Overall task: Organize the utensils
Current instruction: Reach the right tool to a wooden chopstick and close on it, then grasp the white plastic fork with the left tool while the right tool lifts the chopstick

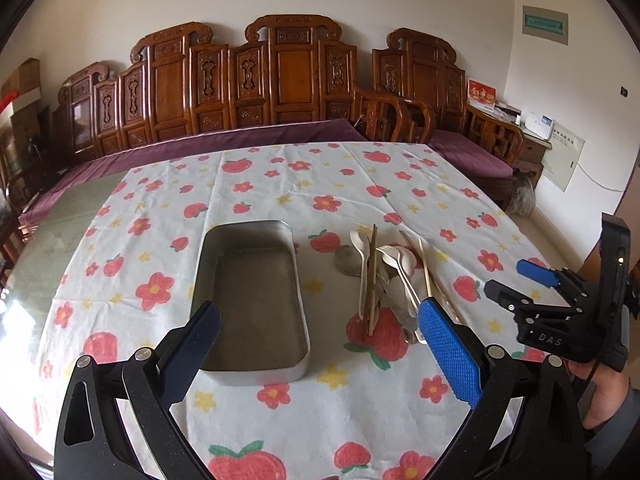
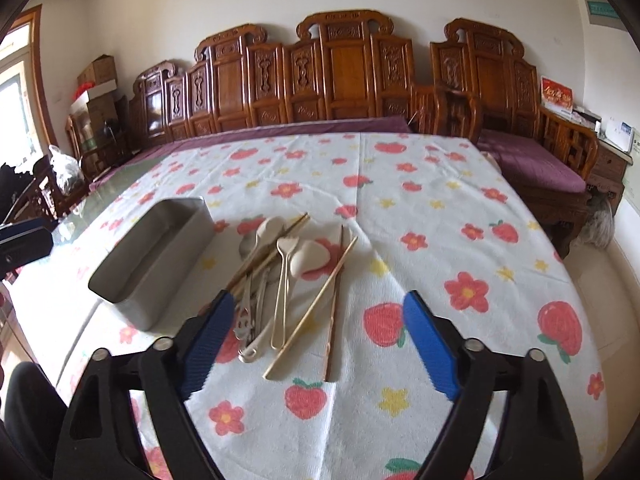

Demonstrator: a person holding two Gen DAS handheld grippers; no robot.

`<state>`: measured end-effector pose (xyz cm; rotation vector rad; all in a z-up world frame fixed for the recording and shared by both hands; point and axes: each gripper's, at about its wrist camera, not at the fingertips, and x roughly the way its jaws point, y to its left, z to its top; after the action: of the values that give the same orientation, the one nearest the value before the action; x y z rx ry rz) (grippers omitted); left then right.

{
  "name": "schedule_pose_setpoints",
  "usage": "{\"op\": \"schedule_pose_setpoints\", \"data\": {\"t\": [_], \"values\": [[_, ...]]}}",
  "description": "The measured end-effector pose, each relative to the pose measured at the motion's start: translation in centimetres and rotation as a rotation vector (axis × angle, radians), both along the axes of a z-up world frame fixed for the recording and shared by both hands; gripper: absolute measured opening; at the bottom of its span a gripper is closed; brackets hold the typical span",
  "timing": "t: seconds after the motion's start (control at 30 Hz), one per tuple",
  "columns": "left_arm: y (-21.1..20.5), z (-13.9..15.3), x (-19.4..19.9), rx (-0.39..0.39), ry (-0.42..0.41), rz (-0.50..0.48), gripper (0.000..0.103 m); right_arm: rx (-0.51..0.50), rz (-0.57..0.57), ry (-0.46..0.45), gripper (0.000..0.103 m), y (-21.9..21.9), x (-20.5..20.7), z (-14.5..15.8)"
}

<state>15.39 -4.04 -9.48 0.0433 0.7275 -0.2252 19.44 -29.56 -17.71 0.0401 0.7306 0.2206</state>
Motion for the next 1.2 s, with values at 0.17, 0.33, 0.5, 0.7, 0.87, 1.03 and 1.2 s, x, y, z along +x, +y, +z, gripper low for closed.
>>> {"op": "schedule_pose_setpoints", "data": {"t": [0.17,0.33,0.5,0.7,0.87,1.03,1.2], "values": [[-1.2,-0.8,1.2,0.022,0.022,-0.039,0.096,0.012,0.026,0.08,0.066,0.4,2.8,-2.7],[-1.8,-1.4,2.2,0.032,0.036,-0.049,0.096,0.023,0.05,0.141,0.046,1.3,6.1,-4.8],[-2.0,-1.9,2.8,0.045,0.053,-0.041,0.096,0.05,0.062,0.197,0.031,2.2,7.4,-6.1],[-2.2,-2.6,2.9,0.036,0.066,-0.032,0.096,0.021,0.038,0.24,0.024,2.5,7.8,-7.5],[-2.3,-2.7,3.2,0.025,0.076,-0.029,0.096,-0.039,0.031,0.24,0.014,2.7,7.5,-7.5],[-2.8,-2.8,3.5,0.046,0.073,-0.028,0.09,-0.048,0.023,0.247,0.01,2.0,7.1,-7.5],[-3.4,-3.1,3.4,0.06,0.063,-0.027,0.089,-0.046,0.016,0.254,0.006,1.3,6.6,-7.4]]}}
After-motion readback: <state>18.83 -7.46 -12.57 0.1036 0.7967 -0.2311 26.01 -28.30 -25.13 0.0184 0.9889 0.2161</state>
